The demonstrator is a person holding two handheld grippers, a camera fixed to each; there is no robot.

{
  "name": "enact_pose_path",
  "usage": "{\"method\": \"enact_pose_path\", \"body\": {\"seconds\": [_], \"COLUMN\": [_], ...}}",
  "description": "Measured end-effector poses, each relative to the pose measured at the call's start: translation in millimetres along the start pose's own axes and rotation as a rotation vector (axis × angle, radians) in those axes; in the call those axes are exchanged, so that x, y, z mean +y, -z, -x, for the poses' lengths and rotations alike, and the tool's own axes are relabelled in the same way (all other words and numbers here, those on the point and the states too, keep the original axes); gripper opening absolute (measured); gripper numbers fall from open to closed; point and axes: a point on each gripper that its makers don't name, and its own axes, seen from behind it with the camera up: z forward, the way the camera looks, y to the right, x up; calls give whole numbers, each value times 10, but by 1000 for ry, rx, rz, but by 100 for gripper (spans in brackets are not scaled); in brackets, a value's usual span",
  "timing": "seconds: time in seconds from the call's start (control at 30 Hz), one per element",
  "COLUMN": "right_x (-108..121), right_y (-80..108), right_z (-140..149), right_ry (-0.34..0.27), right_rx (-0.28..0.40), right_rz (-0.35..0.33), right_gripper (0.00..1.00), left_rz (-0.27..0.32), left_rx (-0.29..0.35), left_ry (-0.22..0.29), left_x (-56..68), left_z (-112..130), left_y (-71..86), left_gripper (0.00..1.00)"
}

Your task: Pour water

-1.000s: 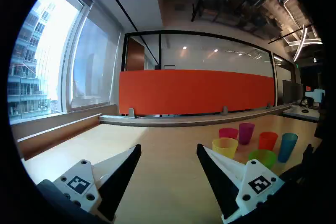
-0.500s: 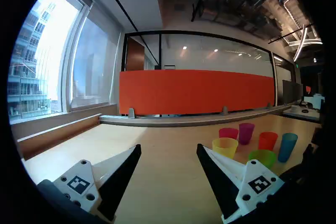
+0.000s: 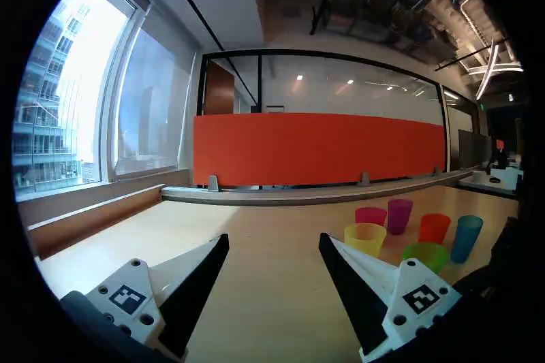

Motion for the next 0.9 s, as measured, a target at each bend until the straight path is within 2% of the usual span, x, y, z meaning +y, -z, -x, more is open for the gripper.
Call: {"method": "enact_pose_path", "body": {"seconds": [0.57, 0.9], "right_x": [19, 74], "right_y": [-47, -84], "right_z": [178, 267], "right_ry": [-47, -42], "right_rx": [-14, -33], "right_rz": [-7, 7], "right_gripper": [100, 100], "left_rz": [0, 0], "left_rx": [0, 0], "left_ry": [0, 0], "left_x": [0, -1], "left_z": [-1, -1], "left_y": [-3, -3], "left_gripper": [99, 98]}}
